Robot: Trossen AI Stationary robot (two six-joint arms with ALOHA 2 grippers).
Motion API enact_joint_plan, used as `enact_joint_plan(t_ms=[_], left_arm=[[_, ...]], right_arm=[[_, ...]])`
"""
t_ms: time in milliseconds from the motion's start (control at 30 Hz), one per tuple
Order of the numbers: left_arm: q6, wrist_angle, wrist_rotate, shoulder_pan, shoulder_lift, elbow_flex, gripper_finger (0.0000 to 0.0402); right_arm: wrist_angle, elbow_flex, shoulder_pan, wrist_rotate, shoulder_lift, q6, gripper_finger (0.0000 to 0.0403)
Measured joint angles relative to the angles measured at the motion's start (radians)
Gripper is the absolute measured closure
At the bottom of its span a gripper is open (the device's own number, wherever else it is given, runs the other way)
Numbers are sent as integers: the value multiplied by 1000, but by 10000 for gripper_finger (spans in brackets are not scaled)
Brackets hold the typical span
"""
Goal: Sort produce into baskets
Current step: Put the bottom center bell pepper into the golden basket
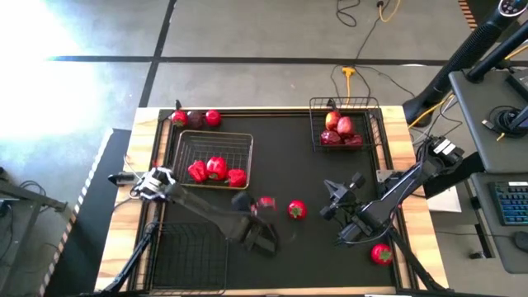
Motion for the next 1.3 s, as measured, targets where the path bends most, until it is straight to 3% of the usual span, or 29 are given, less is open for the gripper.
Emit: enact_joint_plan(t_ms=[167, 233, 467, 767, 1000, 1300], left_arm=[[-17, -389, -228, 51, -16, 256, 106], [68, -359, -299, 78, -42, 291, 107], [175, -373, -321, 242, -116, 272, 107], [144, -381, -200, 401, -182, 5, 107], [75, -336, -61, 482, -328, -251, 107], [16, -86, 82, 488, -495, -587, 98]], right_arm=[[2, 0, 0, -6, 0, -10, 394], [2, 0, 0, -12, 0, -16, 394], [11, -6, 2, -39, 1, -24, 394], [16, -22, 12, -113, 1, -23, 394], [29, -36, 13, -135, 1, 8, 394], [46, -37, 13, -195, 1, 58, 394]])
